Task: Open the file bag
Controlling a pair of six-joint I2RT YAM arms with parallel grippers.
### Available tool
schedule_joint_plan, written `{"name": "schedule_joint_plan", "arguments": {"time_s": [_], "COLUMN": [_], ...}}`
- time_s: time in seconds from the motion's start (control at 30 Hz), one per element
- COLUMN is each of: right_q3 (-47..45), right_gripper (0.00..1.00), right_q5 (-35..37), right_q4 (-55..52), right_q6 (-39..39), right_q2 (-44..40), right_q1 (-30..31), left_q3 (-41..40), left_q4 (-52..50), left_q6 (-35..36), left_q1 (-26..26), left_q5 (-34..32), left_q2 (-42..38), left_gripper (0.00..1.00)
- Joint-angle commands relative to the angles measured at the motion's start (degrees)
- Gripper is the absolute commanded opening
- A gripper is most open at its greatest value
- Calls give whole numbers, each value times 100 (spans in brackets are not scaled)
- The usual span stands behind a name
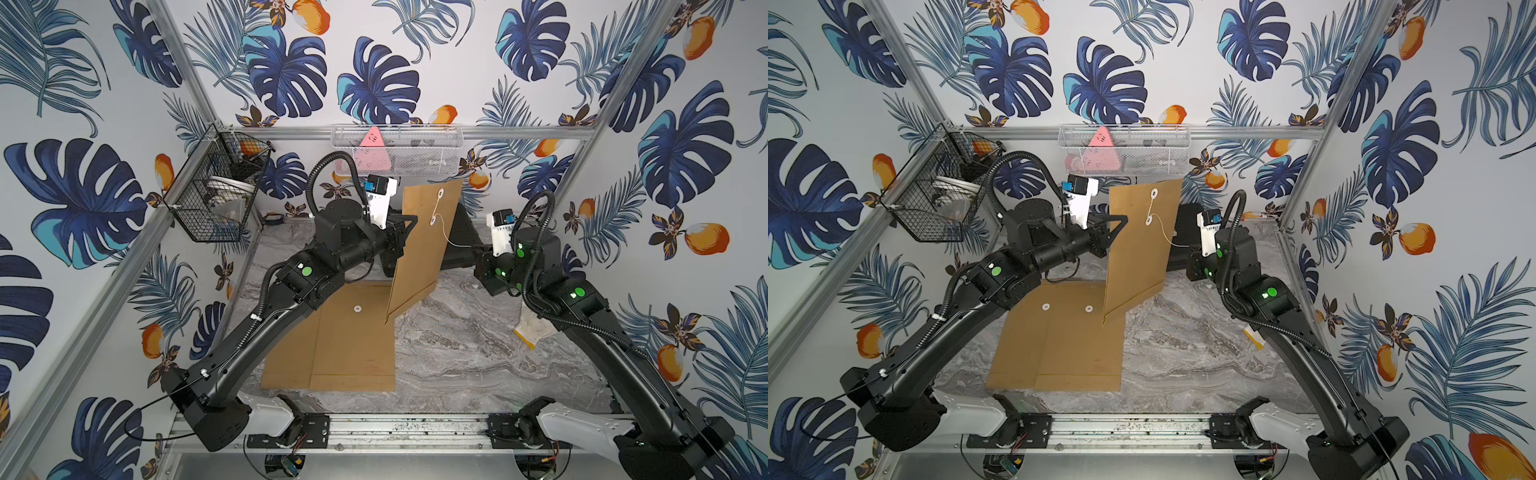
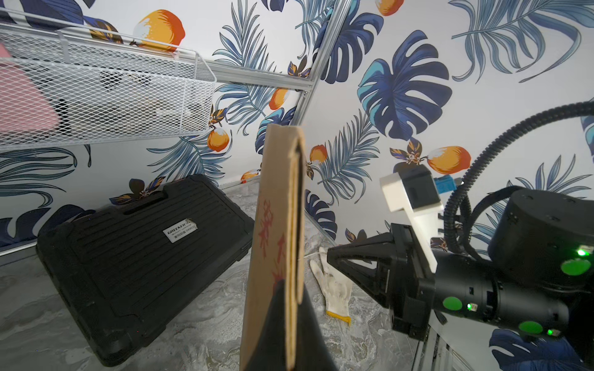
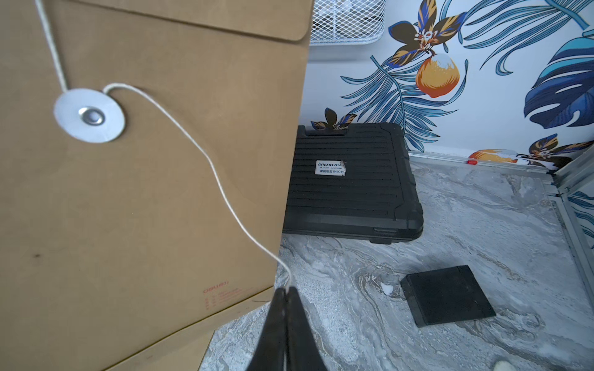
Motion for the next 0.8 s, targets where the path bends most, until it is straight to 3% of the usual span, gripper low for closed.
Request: {"name": "schedule_joint_plan", "arguments": {"time_s": [0.0, 0.4, 0.77], "right_q3": [213, 248, -360], "right_gripper": [0, 0, 0], "right_q5": [-654, -761, -1345], "right_q4": [193, -90, -72], "right_q6": [245, 93, 10], "right_q2": [249, 556, 224], "right_q1": [-309, -519, -514], "left_q3": [219, 349, 248], "left_q4": [103, 951, 1539], "left_q6": [-198, -1110, -1628], "left_q1": [282, 1277, 1599], "left_q5": [755, 2574, 3008], "left_q2": [147, 407, 402], "left_gripper": [0, 0, 0]}}
